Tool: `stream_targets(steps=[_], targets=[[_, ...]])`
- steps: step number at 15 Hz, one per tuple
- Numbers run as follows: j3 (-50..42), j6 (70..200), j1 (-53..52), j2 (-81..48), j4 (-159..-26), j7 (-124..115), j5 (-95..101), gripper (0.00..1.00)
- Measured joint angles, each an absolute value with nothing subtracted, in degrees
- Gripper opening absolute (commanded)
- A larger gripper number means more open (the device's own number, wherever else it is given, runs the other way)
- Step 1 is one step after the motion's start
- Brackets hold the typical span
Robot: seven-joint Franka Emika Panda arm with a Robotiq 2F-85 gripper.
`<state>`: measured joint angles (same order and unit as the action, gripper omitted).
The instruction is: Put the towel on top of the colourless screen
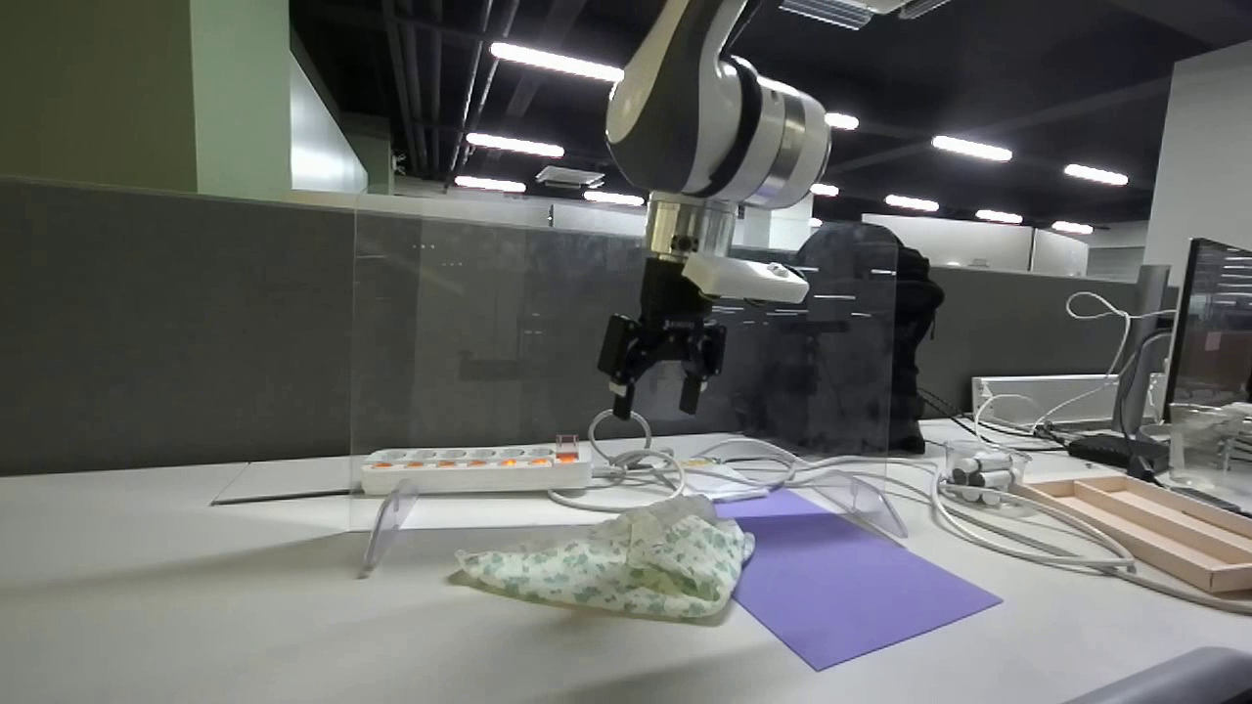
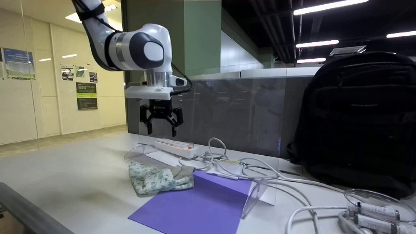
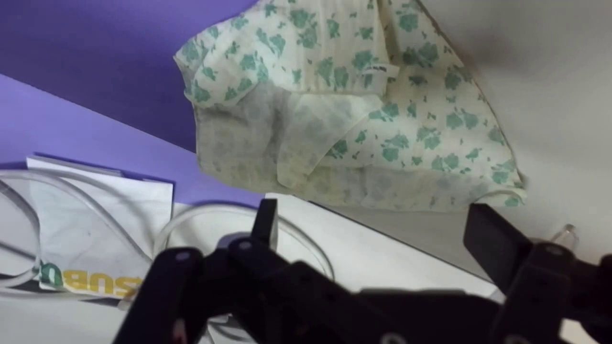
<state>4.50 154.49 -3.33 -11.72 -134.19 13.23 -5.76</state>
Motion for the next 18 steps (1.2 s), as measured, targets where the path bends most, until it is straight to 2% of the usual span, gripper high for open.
stream_targets(steps=[18], targets=[[2.32,158.37,-6.14,-18.85,-137.57,7.55,8.86,1.0]])
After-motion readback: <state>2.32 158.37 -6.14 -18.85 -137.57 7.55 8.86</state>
